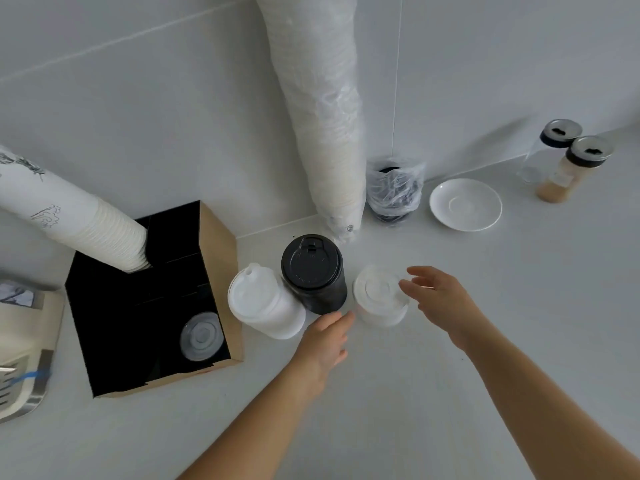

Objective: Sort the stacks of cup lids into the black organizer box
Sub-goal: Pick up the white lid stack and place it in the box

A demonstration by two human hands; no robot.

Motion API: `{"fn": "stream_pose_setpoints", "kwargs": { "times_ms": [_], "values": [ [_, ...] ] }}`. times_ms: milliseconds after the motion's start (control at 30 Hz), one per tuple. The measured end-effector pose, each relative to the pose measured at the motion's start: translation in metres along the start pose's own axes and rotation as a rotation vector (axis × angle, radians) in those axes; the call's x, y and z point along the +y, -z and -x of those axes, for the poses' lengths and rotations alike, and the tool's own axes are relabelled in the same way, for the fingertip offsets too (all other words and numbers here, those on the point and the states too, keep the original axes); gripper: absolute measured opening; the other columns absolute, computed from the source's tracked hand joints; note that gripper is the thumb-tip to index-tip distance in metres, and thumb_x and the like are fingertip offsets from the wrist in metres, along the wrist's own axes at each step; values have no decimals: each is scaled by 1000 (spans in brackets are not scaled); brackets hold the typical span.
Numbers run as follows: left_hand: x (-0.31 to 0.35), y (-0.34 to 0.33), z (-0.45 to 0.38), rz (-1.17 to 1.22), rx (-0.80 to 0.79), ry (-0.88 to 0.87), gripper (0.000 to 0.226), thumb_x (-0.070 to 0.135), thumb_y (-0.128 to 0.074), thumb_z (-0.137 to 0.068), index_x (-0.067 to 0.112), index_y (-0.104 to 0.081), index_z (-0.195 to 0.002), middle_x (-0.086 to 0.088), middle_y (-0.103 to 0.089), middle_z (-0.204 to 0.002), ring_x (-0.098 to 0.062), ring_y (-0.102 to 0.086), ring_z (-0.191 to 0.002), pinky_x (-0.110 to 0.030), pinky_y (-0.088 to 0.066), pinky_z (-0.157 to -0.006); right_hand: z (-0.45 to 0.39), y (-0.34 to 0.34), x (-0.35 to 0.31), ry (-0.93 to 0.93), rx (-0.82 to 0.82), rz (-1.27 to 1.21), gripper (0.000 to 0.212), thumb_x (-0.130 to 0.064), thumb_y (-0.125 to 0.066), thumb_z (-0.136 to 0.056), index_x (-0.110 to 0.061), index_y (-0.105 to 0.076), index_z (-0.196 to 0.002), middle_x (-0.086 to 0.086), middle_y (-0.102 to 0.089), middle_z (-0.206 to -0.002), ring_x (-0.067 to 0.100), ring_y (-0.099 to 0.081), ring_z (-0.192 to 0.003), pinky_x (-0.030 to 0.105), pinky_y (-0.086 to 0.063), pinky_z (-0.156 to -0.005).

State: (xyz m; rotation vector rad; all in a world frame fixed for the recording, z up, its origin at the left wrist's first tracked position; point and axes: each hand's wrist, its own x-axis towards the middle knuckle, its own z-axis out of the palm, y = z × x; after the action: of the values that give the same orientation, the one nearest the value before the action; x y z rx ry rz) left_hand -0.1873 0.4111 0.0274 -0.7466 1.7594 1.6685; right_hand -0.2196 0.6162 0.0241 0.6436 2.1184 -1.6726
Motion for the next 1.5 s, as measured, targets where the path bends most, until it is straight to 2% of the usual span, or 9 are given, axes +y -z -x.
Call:
{"fn": "stream_pose_setpoints", "kwargs": {
  "times_ms": [167,367,567,733,867,1133,1267,1400,1500],
  "values": [
    [4,-14,-22,-48,7,3,26,52,-66,-77,31,-52,-82,11,-49,-96,-13,-49,-95,-37,-46,-100,-19,-8,3,-6,-29,-4,45,-34,-73,-86,-24,-63,-128,0,-66,-120,19,-64,-108,31,-48,-89],
    [3,-26,-35,-57,47,-14,19,48,-65,-78,31,-59,-81,12,-55,-90,-5,-48,-76,-31,-40,-80,-33,-6,8,-65,-85,-61,32,-26,-73,-85,-21,-71,-117,-1,-76,-104,19,-70,-99,35,-52,-90],
    [1,-29,-40,-75,52,-4,39,57,-65,-57,29,-58,-83,6,-52,-93,-14,-46,-86,-32,-39,-81,-37,-3,6,-108,-125,-57,22,-25,-75,-84,-25,-70,-106,-1,-74,-103,14,-67,-91,34,-51,-88],
    [3,-30,-46,46,1,41,32,39,-66,-65,23,-57,-91,1,-50,-95,-15,-45,-88,-27,-42,-83,-39,-4,5,-117,-134,-45,9,-25,-74,-85,-28,-70,-93,-2,-75,-97,15,-68,-90,36,-52,-88],
    [4,-32,-46,171,-5,99,6,25,-62,-87,19,-63,-90,8,-64,-104,-8,-57,-106,-35,-42,-104,-42,-1,1,-150,-164,-57,15,-25,-76,-83,-23,-71,-97,3,-74,-102,18,-68,-91,32,-52,-82],
    [6,-31,-30,346,-34,98,12,27,-64,-89,19,-67,-98,1,-65,-111,-18,-59,-113,-40,-38,-110,-32,9,3,-172,-185,-82,30,-32,-78,-79,-18,-68,-104,8,-72,-112,24,-65,-101,33,-47,-80],
    [1,-28,-12,383,-63,54,13,24,-65,-89,18,-70,-101,-2,-68,-110,-21,-61,-115,-44,-44,-106,-13,11,3,-158,-196,-137,29,-27,-77,-82,-15,-66,-106,5,-73,-103,22,-66,-88,30,-48,-76],
    [-6,-20,10,358,-100,-39,11,21,-62,-92,21,-72,-90,9,-77,-87,-14,-66,-102,-39,-47,-104,6,9,1,-105,-209,-153,30,-25,-78,-81,-15,-67,-108,11,-74,-109,27,-69,-102,38,-54,-92],
    [-11,-9,27,360,-113,-87,14,20,-60,-93,21,-74,-90,8,-78,-91,-15,-66,-106,-36,-47,-102,22,3,-1,-79,-227,-169,31,-25,-78,-81,-14,-69,-108,13,-74,-110,28,-70,-106,43,-52,-100]
  ]
}}
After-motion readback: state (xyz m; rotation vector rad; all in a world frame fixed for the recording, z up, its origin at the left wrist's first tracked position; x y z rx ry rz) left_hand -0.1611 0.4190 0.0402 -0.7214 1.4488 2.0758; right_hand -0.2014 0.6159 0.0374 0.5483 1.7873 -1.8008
